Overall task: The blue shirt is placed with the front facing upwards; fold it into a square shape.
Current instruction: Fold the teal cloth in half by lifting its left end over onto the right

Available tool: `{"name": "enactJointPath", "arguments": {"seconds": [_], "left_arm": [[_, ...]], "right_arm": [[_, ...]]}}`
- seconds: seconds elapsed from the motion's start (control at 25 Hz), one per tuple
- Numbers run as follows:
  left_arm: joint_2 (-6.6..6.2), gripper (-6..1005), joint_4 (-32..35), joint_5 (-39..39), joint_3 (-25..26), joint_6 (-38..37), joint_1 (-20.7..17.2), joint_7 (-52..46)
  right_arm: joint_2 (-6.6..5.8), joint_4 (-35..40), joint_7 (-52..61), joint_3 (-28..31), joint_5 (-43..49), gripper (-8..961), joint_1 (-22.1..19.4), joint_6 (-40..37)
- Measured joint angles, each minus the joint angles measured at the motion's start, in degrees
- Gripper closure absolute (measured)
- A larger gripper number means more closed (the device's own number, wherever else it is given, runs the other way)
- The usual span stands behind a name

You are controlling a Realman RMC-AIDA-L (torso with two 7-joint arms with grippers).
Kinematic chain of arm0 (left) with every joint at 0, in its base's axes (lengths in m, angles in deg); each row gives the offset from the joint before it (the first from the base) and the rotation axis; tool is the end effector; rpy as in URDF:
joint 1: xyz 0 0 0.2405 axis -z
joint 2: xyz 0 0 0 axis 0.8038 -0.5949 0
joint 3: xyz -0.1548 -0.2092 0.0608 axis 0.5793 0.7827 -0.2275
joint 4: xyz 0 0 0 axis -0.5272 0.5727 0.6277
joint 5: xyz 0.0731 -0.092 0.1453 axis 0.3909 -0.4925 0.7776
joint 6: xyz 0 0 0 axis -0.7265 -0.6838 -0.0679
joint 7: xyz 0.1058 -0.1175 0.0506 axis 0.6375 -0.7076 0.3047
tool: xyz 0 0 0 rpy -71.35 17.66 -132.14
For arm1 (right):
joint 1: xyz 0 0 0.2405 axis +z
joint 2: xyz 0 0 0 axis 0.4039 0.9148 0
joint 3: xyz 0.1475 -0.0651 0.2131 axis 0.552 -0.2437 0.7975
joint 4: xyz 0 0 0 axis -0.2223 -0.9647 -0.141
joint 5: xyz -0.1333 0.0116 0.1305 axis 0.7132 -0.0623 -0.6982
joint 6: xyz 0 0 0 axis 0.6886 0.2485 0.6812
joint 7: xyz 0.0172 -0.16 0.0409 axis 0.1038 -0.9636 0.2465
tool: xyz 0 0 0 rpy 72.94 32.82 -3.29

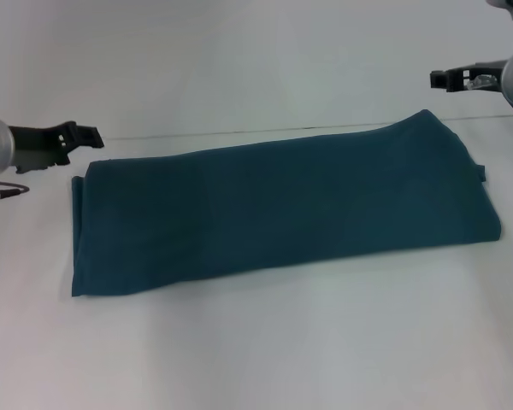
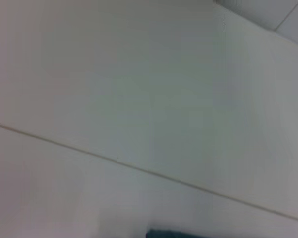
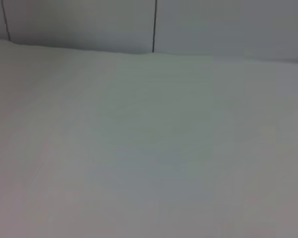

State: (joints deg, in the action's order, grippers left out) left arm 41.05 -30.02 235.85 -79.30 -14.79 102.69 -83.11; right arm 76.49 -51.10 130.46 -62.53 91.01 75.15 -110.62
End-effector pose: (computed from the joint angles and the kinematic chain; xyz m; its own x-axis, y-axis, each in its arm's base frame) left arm -0.2478 0.4714 0.0183 0.1962 0.7254 0.6598 0.9499 0.0265 -0.3115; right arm 0.2636 0.5101 0.0576 0.6678 -0.5337 -0.5189 -0.6557 -0.0917 -0.7495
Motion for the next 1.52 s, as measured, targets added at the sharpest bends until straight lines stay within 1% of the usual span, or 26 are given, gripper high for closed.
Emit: {"name": "enactJointPath", "arguments": {"seconds": [0.08, 0.2, 0.36, 0.44, 0.56, 0.64, 0.76, 0.92, 1.04, 1.16, 1.24, 1.28, 1.32, 1.36, 1.52], "left_arm": [[0.22, 364, 1.32, -2.63, -0.16, -0.12, -1.08, 0.93], [0.71, 365, 4.06, -8.37, -0.38, -2.19, -3.40, 3.78], [0.75, 368, 6.44, -16.85, -0.43, -7.62, -6.89, 6.98], [0.76, 369, 6.75, -20.62, -0.31, -10.36, -8.83, 8.51], [0.76, 370, 6.74, -26.84, -0.14, -14.36, -12.17, 10.68], [0.76, 371, 6.45, -30.65, -0.08, -16.37, -14.26, 11.86], [0.93, 372, 5.70, -34.45, 0.72, -18.86, -16.72, 13.56], [1.18, 373, 1.50, -35.75, 3.96, -22.22, -17.99, 17.68], [1.16, 373, -1.87, -35.69, 4.52, -21.61, -18.12, 20.50], [1.71, 372, -4.67, -35.61, 4.54, -17.68, -18.17, 21.59], [2.59, 372, -5.20, -35.72, 4.40, -14.22, -18.17, 21.74], [3.22, 372, -5.40, -35.71, 4.32, -12.01, -18.14, 21.75], [3.48, 372, -5.62, -35.65, 4.27, -10.69, -18.03, 21.75], [3.71, 372, -6.01, -35.59, 4.19, -9.39, -17.92, 21.73], [3.84, 373, -7.67, -35.75, 4.14, -5.94, -17.57, 21.75]], "right_arm": [[0.21, 2.69, 0.27, 0.03, -2.39, 312, -1.82, -3.01], [1.15, 9.12, -0.40, 0.04, -8.41, 205, -6.22, -10.43], [2.07, 18.46, -2.78, 0.24, -19.84, 100, -13.97, -25.19], [2.09, 20.52, -5.23, 0.92, -27.83, 54, -17.47, -32.42], [1.42, 20.12, -10.23, 3.41, -41.73, 61, -22.19, -44.46], [0.98, 18.28, -13.28, 6.14, -48.37, 65, -24.45, -52.04], [0.38, 14.77, -16.03, 10.08, -52.61, 67, -26.65, -59.90], [-0.56, 8.71, -20.59, 12.14, -52.73, 67, -28.18, -64.75], [-0.81, 5.05, -25.46, 12.90, -52.73, 67, -29.24, -66.20], [-0.59, 3.40, -28.37, 13.63, -52.76, 67, -30.24, -66.45], [-0.46, 2.83, -28.91, 14.04, -52.79, 67, -30.72, -66.37], [-0.42, 2.62, -29.07, 14.24, -52.81, 67, -30.90, -66.39], [-0.42, 2.51, -29.17, 14.36, -52.83, 67, -31.02, -66.43], [-0.39, 2.44, -29.25, 14.48, -52.84, 67, -31.16, -66.49], [-0.20, 2.32, -29.52, 14.81, -52.88, 66, -31.51, -66.56]]}}
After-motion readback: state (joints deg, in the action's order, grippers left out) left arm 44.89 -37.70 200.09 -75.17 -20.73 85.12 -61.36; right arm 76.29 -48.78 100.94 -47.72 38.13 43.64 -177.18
